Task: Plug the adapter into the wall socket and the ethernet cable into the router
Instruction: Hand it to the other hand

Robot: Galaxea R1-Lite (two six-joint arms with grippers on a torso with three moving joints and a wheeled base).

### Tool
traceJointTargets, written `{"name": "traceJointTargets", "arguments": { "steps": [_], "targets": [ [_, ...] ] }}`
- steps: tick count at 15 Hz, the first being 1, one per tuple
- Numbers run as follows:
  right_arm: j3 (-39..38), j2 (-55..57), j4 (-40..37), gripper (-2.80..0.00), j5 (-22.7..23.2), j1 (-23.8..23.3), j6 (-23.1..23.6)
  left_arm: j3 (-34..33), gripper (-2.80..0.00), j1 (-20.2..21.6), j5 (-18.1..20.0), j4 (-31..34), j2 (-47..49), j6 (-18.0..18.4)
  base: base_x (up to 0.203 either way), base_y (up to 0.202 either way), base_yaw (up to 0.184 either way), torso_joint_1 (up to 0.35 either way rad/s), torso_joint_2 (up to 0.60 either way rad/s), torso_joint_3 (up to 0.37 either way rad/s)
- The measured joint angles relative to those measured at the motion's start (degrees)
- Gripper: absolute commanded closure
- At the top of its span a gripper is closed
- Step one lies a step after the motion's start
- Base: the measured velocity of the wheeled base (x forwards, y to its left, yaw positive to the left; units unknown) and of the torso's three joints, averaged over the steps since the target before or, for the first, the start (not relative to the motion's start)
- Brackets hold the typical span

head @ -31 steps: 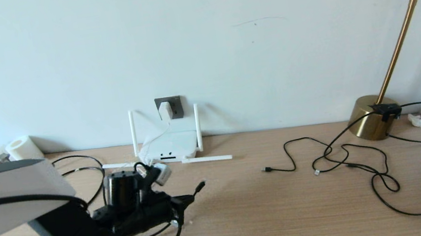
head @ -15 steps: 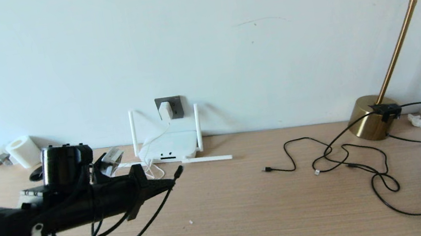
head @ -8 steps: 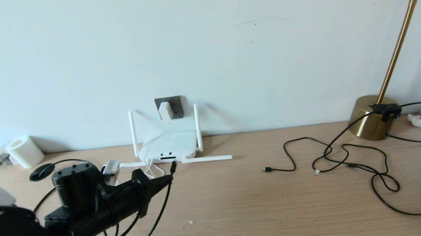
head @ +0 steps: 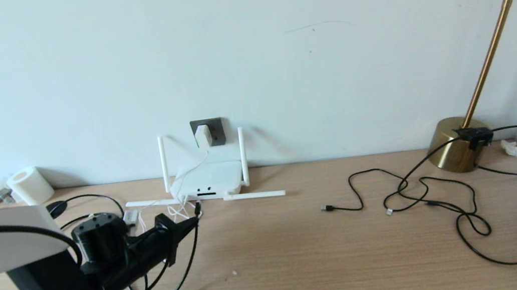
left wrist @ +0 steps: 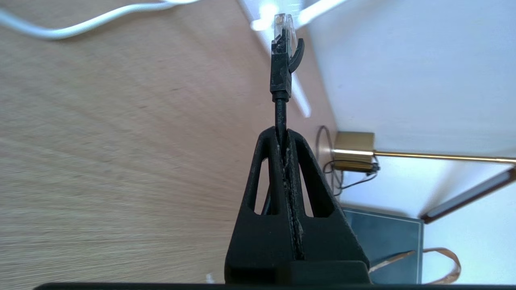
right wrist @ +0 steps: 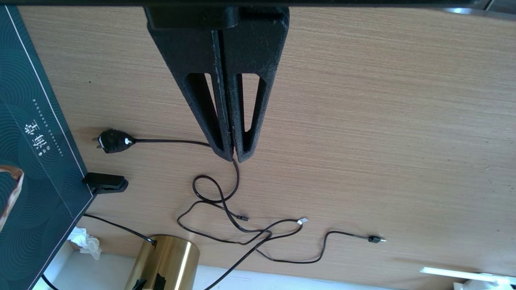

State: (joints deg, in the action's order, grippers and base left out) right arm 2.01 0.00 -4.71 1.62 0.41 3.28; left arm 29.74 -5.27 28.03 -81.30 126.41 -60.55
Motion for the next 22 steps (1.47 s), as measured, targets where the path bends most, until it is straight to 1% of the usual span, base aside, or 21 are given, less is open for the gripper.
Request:
{"name": "traceJointTargets", "arguments": {
  "steps": [3,5,6,7,8,9,10,11,12,13,14,15,16,17,18,19,22],
  "targets": [
    [0.00,0.00,-0.02,0.00,-0.02,0.00,-0.01,0.16,0.00,0.23,0.11,0.76,0.07,0.20,0.000,0.000,0.000,0.000,0.00,0.000],
    [0.00,0.00,-0.02,0.00,0.00,0.00,-0.01,-0.54,0.00,0.15,0.11,1.89,-3.16,1.21,0.000,0.000,0.000,0.000,0.00,0.000],
    [0.00,0.00,-0.02,0.00,0.00,0.00,-0.01,-0.77,0.00,-0.23,0.11,3.30,-6.11,2.53,0.000,0.000,0.000,0.000,0.00,0.000],
    [0.00,0.00,-0.02,0.00,0.02,0.00,-0.01,-0.80,0.00,-1.07,0.11,5.90,-10.18,4.58,0.000,0.000,0.000,0.000,0.00,0.000],
    [0.00,0.00,-0.02,0.00,0.00,0.00,0.09,-0.51,0.00,-2.45,0.07,9.83,-14.90,7.39,0.000,0.000,0.000,0.000,0.00,0.000],
    [0.00,0.00,-0.02,0.00,0.00,0.00,0.62,0.26,0.00,-3.91,-0.06,14.82,-19.62,11.01,0.000,0.000,0.000,0.000,0.00,0.000],
    [0.00,0.00,-0.02,0.00,-0.04,0.00,-0.06,1.53,0.00,-5.77,-0.68,22.07,-24.42,16.16,0.000,0.000,0.000,0.000,0.00,0.000],
    [0.00,0.00,-0.02,0.00,-0.09,0.00,-0.20,3.23,0.00,-7.47,-2.32,30.63,-28.33,23.15,0.000,0.000,0.000,0.000,0.00,0.000],
    [0.00,0.00,0.00,0.00,-0.13,0.00,0.13,5.14,0.00,-8.91,-4.83,39.08,-31.23,31.37,0.000,0.000,0.000,0.000,0.00,0.000],
    [0.00,0.00,0.00,0.00,-0.14,0.00,0.04,7.14,0.00,-10.46,-8.51,47.53,-33.56,40.81,0.000,0.000,0.000,0.000,0.00,0.000],
    [0.00,0.00,0.00,0.00,-0.20,0.00,-0.46,9.34,0.00,-12.79,-13.26,54.77,-35.22,50.15,0.000,0.000,0.000,0.000,0.00,0.000],
    [-0.04,0.00,0.02,0.00,-1.17,0.00,-1.45,11.61,0.00,-16.23,-18.15,60.83,-36.28,58.61,0.000,0.000,0.000,0.000,0.00,0.000],
    [0.19,0.03,-0.15,0.00,-2.25,0.00,-2.79,14.11,0.00,-19.32,-22.19,64.42,-36.52,64.60,0.000,0.000,0.000,0.000,0.00,0.000],
    [1.26,0.30,-0.26,0.00,-1.91,0.00,-4.11,16.80,0.00,-22.13,-25.67,66.44,-36.08,69.32,0.000,0.000,0.000,0.000,0.00,0.000],
    [3.35,1.31,-0.76,0.00,-0.04,0.02,-5.90,19.82,0.00,-24.59,-28.37,66.70,-35.16,73.50,0.000,0.000,0.000,0.000,0.00,0.000],
    [6.26,3.46,-1.32,0.00,2.54,-0.01,-8.38,22.78,0.00,-26.20,-29.50,66.65,-34.18,77.03,0.000,0.000,0.000,0.000,0.00,0.000],
    [16.41,17.01,-2.21,0.00,12.79,0.21,-18.27,30.29,0.00,-31.00,-27.33,66.32,-31.92,85.61,0.000,0.000,0.000,0.000,0.00,0.000]
  ]
}}
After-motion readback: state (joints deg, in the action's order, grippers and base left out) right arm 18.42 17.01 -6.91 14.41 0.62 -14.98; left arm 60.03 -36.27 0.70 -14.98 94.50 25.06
